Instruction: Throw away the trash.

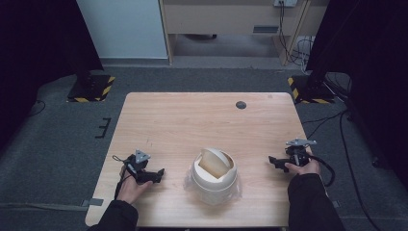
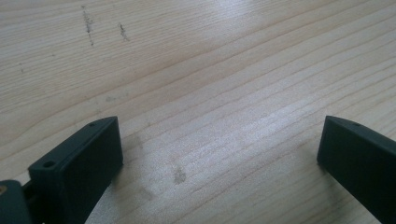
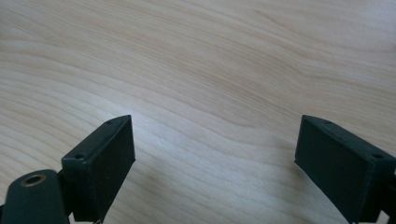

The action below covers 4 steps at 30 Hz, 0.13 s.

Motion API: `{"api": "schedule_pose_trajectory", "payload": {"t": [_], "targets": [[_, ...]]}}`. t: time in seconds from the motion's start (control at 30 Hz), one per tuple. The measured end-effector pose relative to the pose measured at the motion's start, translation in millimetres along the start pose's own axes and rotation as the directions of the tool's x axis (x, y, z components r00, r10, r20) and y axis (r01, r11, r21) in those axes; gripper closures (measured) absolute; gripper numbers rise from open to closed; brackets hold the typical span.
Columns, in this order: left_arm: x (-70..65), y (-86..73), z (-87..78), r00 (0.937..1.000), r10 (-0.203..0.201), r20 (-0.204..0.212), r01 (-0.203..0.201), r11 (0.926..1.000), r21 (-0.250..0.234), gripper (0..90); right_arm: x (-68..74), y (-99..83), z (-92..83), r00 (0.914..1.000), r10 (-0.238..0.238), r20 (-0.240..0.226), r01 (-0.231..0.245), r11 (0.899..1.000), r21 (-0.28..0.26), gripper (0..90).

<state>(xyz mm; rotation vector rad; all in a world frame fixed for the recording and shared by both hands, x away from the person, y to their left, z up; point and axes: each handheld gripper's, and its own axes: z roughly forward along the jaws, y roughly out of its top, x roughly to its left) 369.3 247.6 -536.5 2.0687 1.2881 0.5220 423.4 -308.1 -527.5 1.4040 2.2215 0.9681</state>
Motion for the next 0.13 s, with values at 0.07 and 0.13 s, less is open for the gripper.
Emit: {"api": "schedule_pose_trajectory", "payload": {"t": [0.07, 0.13], "targets": [[0.0, 0.0, 0.0, 1.0000, 0.000, 0.000, 0.000, 1.0000, 0.000, 0.0, -2.3, -2.4, 0.7, 0.9998, -0.010, 0.019, 0.009, 1.000, 0.024, 11.4], [0.2, 0.0, 0.0, 1.0000, -0.001, 0.001, 0.001, 1.0000, -0.001, 0.0, -2.8, -3.8, 1.3, 0.9995, -0.012, 0.028, 0.011, 0.999, 0.040, 10.5]]}}
